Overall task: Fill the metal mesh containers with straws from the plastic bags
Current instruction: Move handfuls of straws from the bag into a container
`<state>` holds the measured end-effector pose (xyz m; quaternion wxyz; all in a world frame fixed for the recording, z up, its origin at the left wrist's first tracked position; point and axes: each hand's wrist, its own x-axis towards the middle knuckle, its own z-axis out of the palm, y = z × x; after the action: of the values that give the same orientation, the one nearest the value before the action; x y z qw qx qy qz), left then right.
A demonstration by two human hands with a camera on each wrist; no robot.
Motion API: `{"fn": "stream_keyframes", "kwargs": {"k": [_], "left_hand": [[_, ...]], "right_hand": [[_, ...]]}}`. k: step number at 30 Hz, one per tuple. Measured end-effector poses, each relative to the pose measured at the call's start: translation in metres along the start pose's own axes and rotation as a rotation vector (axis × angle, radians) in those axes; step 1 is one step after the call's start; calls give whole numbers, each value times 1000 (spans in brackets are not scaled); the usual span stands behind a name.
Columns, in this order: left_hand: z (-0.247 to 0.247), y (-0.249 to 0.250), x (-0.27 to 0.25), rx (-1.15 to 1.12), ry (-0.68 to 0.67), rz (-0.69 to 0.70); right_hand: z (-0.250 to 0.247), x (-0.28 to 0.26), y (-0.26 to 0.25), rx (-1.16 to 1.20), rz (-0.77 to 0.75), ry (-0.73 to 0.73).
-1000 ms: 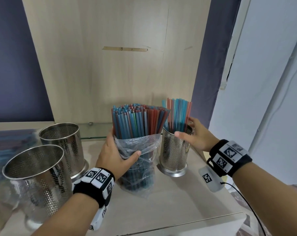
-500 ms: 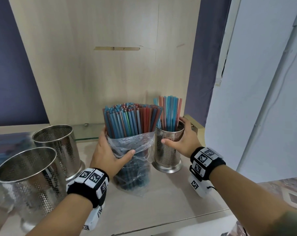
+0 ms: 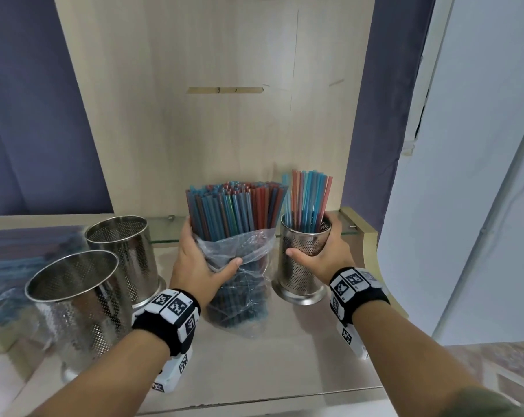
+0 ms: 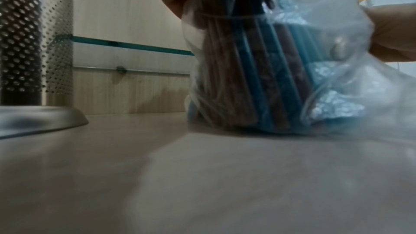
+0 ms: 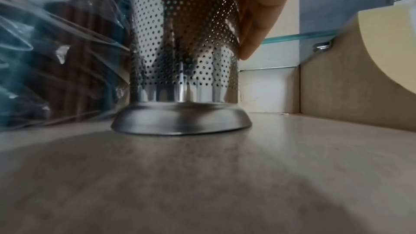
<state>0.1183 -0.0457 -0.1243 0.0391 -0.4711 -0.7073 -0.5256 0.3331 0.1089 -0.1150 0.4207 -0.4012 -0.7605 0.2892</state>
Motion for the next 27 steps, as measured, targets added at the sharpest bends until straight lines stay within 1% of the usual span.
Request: {"fn": "stream_keyframes", "kwargs": {"k": [3,6,10,13,15,18,20,22,25,27], "left_hand": [[0,-3,0,-8,79,-2],[1,-3,0,37,95,-4],[2,1,-1,170,7,34],[4,-1,-1,186,-96,84],[4,-3,0,200,-139,94],[2,-1,-1,246,-190,53],[-2,4,0,298,-199,20],[-7,11,5,302,-160,-17],[-13,26,17,212,-81,-115],[-17,36,25,236,-63,-149]], "right_hand": [[-1,0,0,-24,10,2],[-3,-2,-3,-46,1,-32],[-4,-7,-8,-51,-35,-96],[-3,-8,-8,-22,-57,-125],[-2,-7,-7,-7,-73,-130],[-1,-8,-7,19,-80,-148],[-1,-8,-8,31,-82,-152],[-2,-8,-7,35,-86,-152],[-3,-8,-7,36,-87,-151],[-3,-8,-7,40,-86,-156]]}}
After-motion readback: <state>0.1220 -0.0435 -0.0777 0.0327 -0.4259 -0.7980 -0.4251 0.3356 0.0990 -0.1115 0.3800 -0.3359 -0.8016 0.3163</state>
